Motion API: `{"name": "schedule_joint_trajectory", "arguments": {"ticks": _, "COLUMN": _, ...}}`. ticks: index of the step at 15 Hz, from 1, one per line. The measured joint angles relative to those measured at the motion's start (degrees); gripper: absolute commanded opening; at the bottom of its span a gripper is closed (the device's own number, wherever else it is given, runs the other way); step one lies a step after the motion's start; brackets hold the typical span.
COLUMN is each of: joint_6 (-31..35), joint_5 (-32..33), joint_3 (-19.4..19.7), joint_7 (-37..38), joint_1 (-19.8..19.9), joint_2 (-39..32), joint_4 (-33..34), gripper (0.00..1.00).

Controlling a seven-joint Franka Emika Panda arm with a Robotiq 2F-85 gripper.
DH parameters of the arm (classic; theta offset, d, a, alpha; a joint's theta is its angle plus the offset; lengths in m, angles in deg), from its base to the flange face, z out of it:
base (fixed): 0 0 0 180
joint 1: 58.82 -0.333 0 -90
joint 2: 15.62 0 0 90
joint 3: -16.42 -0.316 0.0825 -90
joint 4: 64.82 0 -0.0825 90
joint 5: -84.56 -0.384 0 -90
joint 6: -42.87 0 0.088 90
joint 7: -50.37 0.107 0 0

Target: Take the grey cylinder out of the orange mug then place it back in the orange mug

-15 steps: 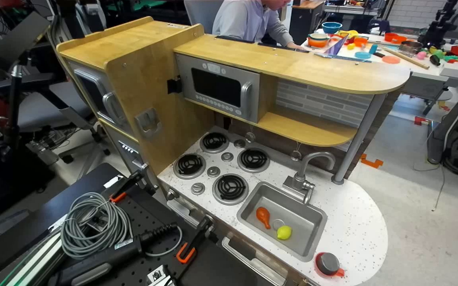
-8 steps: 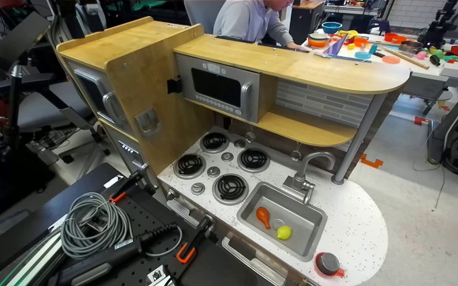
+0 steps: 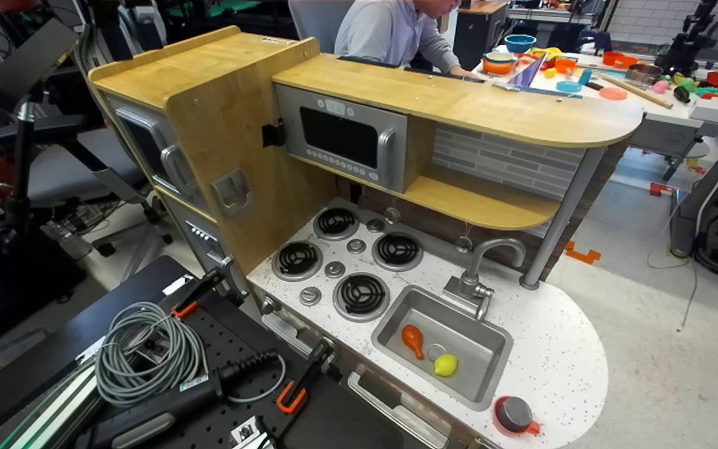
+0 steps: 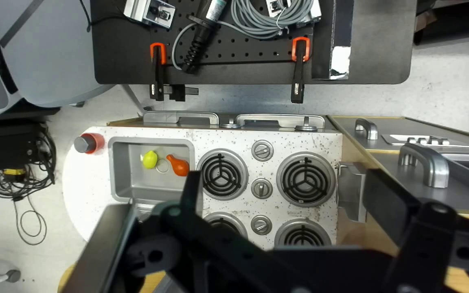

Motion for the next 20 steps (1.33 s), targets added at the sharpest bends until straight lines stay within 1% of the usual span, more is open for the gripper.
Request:
{"name": "schedule_joint_trajectory", "arguments": {"ticks": 4, "joint_6": 0.58, "joint_5": 0.49, "joint_3": 2.02, "joint_7": -0.94, "joint_1": -0.44, "joint_2": 0.00, "joint_4": -0.02, "gripper": 1.00}}
{"name": "schedule_joint_trajectory", "arguments": {"ticks": 6, "joint_6": 2.22, "joint_5": 1.24, "joint_3": 4.44, "joint_7": -3.11, "joint_1": -0.41, "joint_2": -0.01, "joint_4": -0.38, "gripper": 1.00}}
{"name": "schedule_joint_trajectory", "arguments": {"ticks": 9, "joint_6": 5.50, "joint_5": 1.81, "joint_3": 9.41, "joint_7": -8.50, "joint_1": 0.39, "joint_2": -0.39, "joint_4": -1.75, "gripper": 1.00}}
{"name": "schedule_joint_trajectory", "arguments": {"ticks": 12, "joint_6": 8.25, "joint_5": 2.38, "joint_3": 14.63, "joint_7": -14.74, "joint_1": 2.38, "joint_2": -2.57, "joint_4": -2.70, "gripper": 1.00}}
{"name": "schedule_joint_trajectory", "arguments": {"ticks": 14, "joint_6": 10.18, "joint_5": 2.72, "joint_3": 18.04, "joint_7": -18.99, "joint_1": 4.22, "joint_2": -5.25, "joint_4": -2.80, "gripper": 1.00}}
{"name": "schedule_joint_trajectory", "arguments": {"ticks": 18, "joint_6": 15.85, "joint_5": 2.41, "joint_3": 24.33, "joint_7": -28.58, "joint_1": 8.21, "joint_2": -12.32, "joint_4": -2.80, "gripper": 1.00}}
{"name": "schedule_joint_trajectory", "arguments": {"ticks": 20, "joint_6": 18.77, "joint_5": 1.80, "joint_3": 26.75, "joint_7": -33.05, "joint_1": 10.28, "joint_2": -16.61, "joint_4": -2.65, "gripper": 1.00}}
